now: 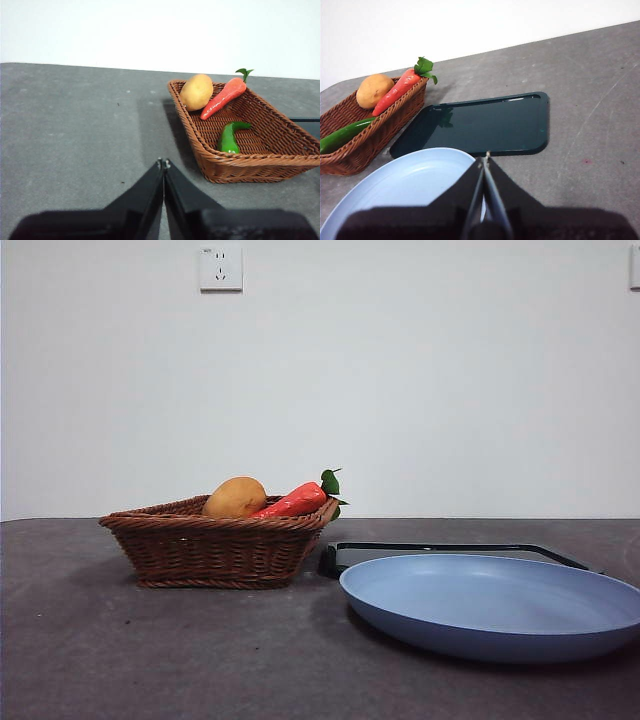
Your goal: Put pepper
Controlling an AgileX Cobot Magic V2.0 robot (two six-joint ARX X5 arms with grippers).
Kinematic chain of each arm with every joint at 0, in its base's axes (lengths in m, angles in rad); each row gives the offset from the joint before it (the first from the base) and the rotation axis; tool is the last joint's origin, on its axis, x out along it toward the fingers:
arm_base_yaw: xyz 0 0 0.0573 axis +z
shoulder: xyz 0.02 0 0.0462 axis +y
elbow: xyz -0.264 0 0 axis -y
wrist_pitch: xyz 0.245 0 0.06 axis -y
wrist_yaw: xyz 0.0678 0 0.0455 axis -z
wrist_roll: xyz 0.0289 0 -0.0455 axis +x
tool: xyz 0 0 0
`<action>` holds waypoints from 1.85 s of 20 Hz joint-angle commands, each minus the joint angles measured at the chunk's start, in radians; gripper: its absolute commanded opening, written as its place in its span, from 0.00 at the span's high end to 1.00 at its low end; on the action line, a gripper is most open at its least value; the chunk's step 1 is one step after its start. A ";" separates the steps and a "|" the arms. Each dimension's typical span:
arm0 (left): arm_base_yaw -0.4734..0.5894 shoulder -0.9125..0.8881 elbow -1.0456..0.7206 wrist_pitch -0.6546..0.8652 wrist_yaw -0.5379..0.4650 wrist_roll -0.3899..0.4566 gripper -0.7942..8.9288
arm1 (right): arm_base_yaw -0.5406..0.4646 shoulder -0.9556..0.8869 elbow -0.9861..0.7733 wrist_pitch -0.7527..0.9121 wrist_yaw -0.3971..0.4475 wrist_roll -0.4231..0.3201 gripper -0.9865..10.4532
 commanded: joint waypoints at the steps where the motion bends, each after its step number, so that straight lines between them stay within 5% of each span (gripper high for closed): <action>1: 0.003 -0.003 -0.002 0.006 0.003 -0.011 0.91 | 0.002 -0.002 -0.006 0.011 -0.001 0.026 0.90; 5: 0.003 -0.003 -0.002 0.033 0.054 -0.067 0.91 | 0.002 -0.002 -0.005 0.021 -0.003 0.076 0.91; 11: 0.003 -0.002 0.019 0.080 0.059 -0.259 0.91 | 0.002 0.010 0.047 0.088 -0.002 0.186 0.91; 20: 0.004 0.016 0.160 -0.051 0.105 -0.275 0.91 | 0.002 0.207 0.275 0.051 -0.005 0.173 0.91; 28: 0.003 0.209 0.358 -0.190 0.213 -0.208 0.91 | 0.004 0.483 0.578 -0.229 -0.113 0.015 0.91; 37: 0.003 0.509 0.605 -0.454 0.408 0.013 0.91 | 0.024 0.722 0.878 -0.670 -0.136 -0.224 0.91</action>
